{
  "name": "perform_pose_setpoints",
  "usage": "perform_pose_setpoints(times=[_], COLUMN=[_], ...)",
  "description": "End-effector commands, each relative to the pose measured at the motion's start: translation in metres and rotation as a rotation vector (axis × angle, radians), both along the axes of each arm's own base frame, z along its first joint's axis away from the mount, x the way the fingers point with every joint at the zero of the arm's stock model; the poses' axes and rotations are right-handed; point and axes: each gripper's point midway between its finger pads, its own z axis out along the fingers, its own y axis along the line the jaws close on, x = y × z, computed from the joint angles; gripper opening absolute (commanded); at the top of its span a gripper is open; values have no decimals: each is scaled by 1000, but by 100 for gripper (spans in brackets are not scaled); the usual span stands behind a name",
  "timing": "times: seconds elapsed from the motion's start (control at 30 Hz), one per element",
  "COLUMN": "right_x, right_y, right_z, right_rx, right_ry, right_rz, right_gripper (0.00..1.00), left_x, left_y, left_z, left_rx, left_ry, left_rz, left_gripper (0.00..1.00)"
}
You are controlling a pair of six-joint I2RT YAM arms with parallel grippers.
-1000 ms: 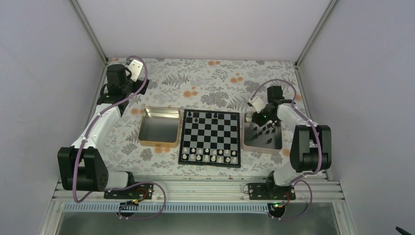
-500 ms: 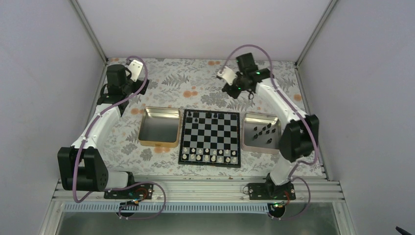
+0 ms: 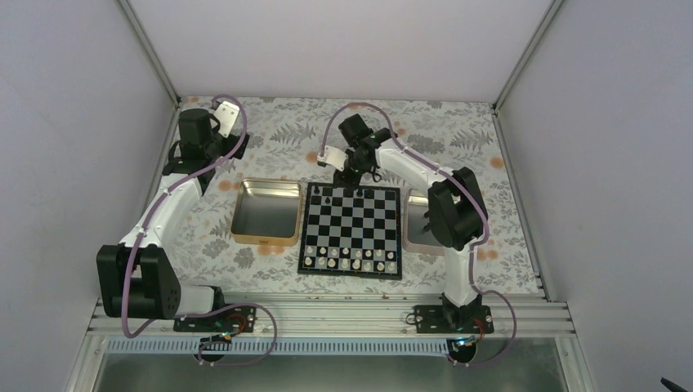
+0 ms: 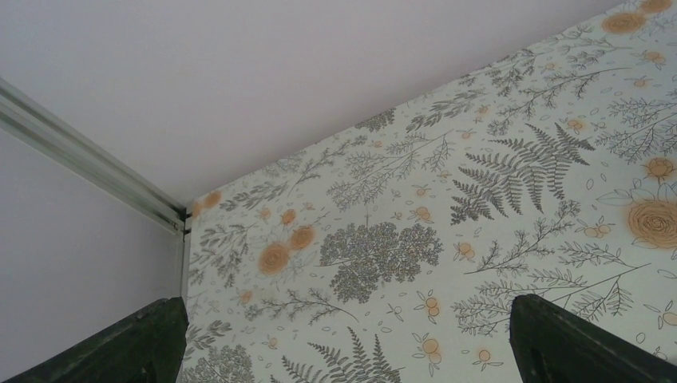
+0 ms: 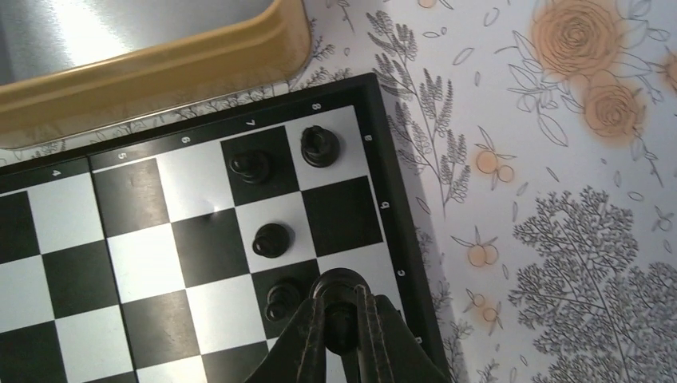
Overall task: Set up the chess pieces on the board
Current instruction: Place the chess piece on the chessboard.
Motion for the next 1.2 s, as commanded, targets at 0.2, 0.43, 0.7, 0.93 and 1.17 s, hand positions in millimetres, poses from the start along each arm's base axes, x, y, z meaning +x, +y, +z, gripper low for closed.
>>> perform_pose_setpoints(times=[0.2,0.43,0.7,0.93,1.17], right_x=[-3,-2,0,-1,-1], right_y=[10,9,6,4,0], right_z=[-7,-20,-32,-37,-42], right_rx=[-11,-29,-61,-76,-98], right_ry=[-10,-14,-1,0,1], right_rz=[37,38,37,36,37], right_gripper=[8,9,9,10,11], left_x=[0,-1,-1,0,0], left_y=[-1,-1,-2,-3,-3], left_z=[7,6,4,5,4], left_rx=[-18,-18,-22,-24,-25], left_ry=[-27,-25,-21,-21,-19], left_rz=[-9,-10,-15,-20,-21], left_gripper=[100,100,100,100,100])
